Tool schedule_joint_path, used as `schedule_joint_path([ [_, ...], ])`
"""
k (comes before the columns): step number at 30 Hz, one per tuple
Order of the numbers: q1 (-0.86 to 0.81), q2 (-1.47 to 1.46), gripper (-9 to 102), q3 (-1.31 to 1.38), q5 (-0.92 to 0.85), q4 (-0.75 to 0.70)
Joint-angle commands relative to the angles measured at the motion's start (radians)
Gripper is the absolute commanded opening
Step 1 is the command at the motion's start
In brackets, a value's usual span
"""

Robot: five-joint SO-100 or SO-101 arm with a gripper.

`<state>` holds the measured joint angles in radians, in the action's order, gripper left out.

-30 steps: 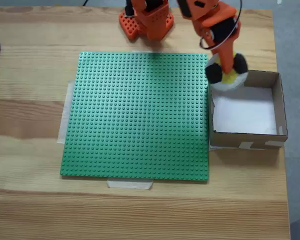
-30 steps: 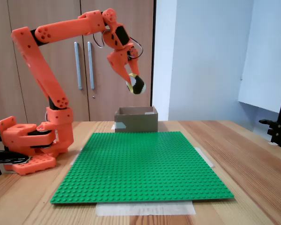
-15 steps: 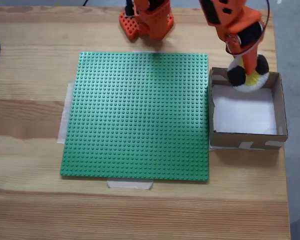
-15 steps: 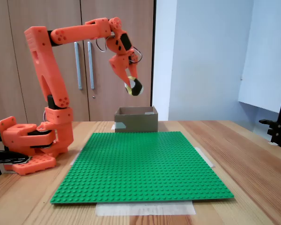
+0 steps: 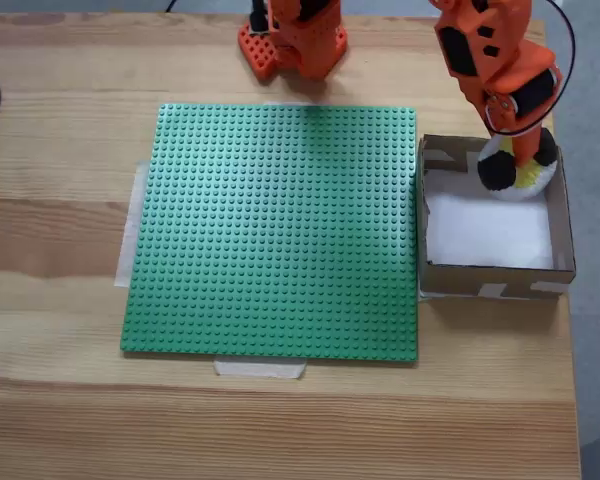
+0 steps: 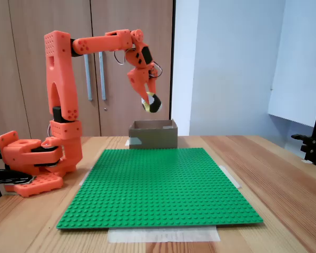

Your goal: Pick the ball and put it in the box.

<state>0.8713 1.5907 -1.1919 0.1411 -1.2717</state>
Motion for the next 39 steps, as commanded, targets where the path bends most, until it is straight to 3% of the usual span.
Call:
schedule_joint_path([
  [1, -0.012, 0.014, -1, 0.032, 0.008, -0.003],
  [10, -0.026, 0.014, 1, -0.041, -0.003, -0.009],
  [33, -0.014, 0.058, 27, -0.066, 0.031, 0.000],
  [39, -0.012, 0.120, 23, -0.123, 0.021, 0.029],
])
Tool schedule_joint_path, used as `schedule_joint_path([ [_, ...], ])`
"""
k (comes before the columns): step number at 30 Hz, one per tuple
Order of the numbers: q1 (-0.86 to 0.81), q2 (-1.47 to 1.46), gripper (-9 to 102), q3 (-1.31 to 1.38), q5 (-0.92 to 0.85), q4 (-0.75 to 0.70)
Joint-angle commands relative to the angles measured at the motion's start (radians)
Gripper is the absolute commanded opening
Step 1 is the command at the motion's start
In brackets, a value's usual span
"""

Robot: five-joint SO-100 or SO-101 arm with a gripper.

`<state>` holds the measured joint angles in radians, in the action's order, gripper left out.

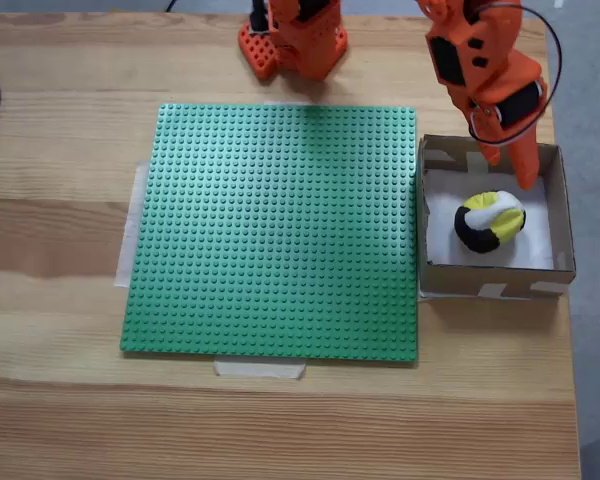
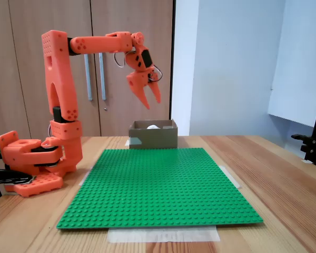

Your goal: Pick the ball and put it in the box.

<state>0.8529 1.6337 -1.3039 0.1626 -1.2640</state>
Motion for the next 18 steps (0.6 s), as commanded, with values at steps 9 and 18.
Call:
schedule_joint_path([
  [9, -0.040, 0.325, 9, -0.198, -0.048, 0.089],
  [18, -0.186, 0.575, 0, -0.413, -0.101, 0.135],
])
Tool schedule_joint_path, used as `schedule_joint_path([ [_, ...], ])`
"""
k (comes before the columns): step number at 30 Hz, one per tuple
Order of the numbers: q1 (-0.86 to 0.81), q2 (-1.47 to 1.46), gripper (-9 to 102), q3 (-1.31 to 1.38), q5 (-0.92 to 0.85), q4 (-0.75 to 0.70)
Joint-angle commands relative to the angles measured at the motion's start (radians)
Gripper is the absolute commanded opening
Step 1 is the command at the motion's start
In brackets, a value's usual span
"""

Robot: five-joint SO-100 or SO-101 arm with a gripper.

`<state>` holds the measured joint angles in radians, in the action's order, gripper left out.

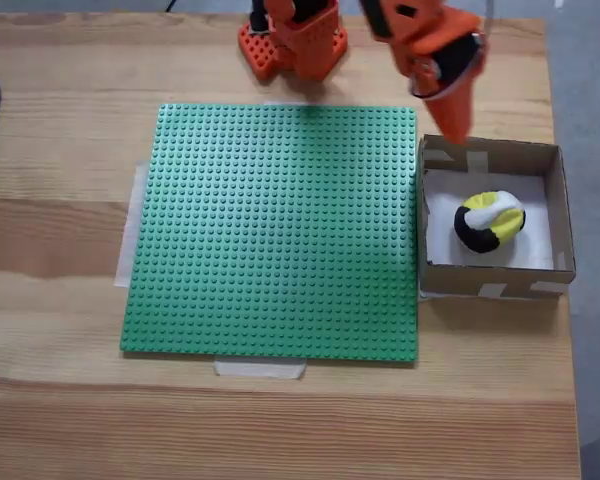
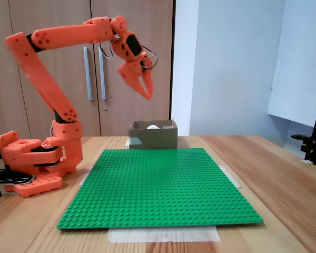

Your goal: Pick the ball and put it in the box.

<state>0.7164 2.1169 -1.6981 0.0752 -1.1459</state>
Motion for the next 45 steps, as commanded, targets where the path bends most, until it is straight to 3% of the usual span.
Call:
schedule_joint_path([
  [1, -0.071, 0.115, -1, -0.037, -0.020, 0.017],
  [17, -0.480, 0.396, -1, -0.255, -0.057, 0.054],
  [31, -0.615, 0.598, -1, -0.532, -0.081, 0.124],
  [45, -0.666, 0.753, -1, -0.842, -0.032, 0.345],
])
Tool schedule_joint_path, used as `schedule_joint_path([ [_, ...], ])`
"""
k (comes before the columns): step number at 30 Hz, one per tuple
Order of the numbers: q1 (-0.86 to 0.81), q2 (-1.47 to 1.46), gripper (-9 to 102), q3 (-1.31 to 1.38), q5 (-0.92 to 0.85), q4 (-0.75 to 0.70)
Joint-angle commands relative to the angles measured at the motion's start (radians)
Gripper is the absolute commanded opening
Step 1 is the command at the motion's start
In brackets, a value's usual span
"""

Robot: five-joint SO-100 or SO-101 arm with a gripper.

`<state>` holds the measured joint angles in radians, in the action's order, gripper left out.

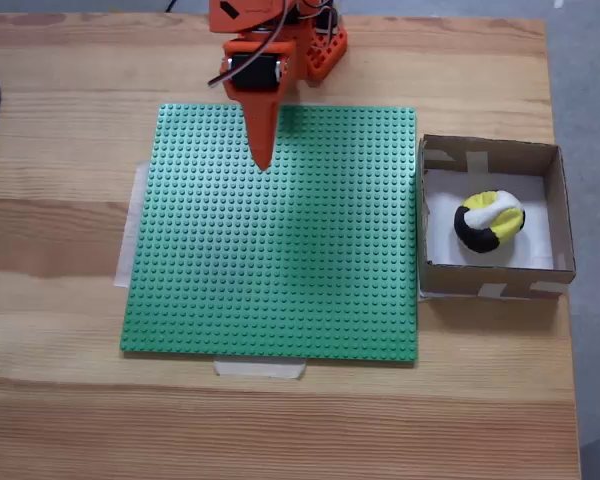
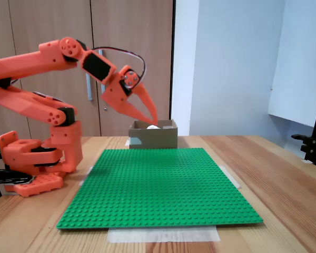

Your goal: Pick the ball and put it in the box.

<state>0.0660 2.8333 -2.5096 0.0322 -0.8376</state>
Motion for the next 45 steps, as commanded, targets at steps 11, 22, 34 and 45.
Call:
schedule_joint_path([
  [11, -0.057, 0.115, -1, -0.255, -0.017, 0.137],
  [22, -0.060, 0.238, -1, -0.397, -0.029, 0.110],
  [34, -0.064, 0.328, -1, -0.469, -0.037, 0.054],
  [45, -0.066, 0.388, -1, -0.523, -0.038, 0.020],
])
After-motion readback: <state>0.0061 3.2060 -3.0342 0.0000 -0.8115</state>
